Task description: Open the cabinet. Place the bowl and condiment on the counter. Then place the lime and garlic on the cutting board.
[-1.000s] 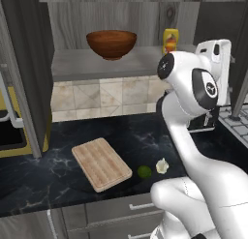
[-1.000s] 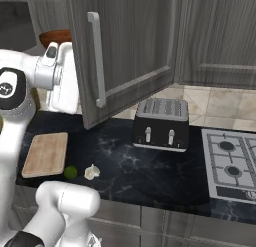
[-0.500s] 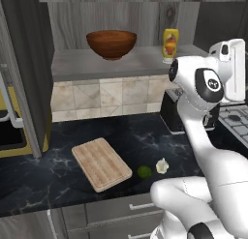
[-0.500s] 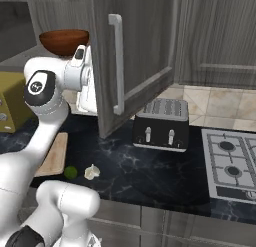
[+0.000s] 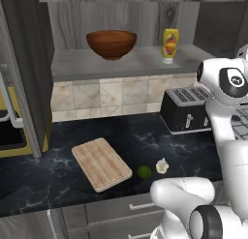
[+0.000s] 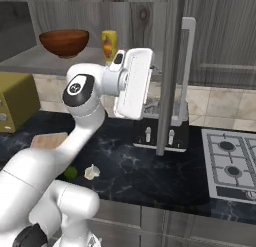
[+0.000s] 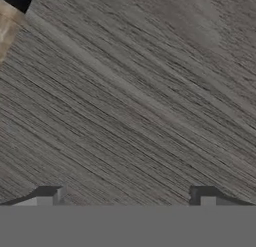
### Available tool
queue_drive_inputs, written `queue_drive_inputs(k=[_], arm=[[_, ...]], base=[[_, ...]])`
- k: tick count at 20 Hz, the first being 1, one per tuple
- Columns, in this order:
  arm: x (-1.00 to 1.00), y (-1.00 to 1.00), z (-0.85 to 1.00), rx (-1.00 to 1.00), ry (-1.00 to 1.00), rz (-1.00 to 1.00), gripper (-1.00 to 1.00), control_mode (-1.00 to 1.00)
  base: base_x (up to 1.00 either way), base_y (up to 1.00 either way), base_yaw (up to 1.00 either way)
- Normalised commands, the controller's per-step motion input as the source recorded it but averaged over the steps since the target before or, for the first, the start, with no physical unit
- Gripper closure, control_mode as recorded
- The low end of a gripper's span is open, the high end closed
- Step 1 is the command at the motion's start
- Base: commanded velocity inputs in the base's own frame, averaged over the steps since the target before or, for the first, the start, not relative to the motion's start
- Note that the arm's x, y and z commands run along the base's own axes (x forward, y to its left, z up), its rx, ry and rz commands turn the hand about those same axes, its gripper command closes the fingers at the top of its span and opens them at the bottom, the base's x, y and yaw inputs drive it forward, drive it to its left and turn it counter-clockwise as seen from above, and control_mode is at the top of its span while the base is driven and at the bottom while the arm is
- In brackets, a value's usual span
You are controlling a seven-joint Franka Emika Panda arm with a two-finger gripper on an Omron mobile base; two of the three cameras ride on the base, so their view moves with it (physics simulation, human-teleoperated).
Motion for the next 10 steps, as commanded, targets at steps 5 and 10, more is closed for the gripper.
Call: queue_drive_inputs(k=[5,10], arm=[[-0.34,0.15,0.06,0.0,-0.05,-0.1,-1.0,-1.0],[-0.54,0.5,0.01,0.0,-0.06,-0.09,-1.0,-1.0]], base=[[0.0,0.0,0.0],[0.0,0.0,0.0]])
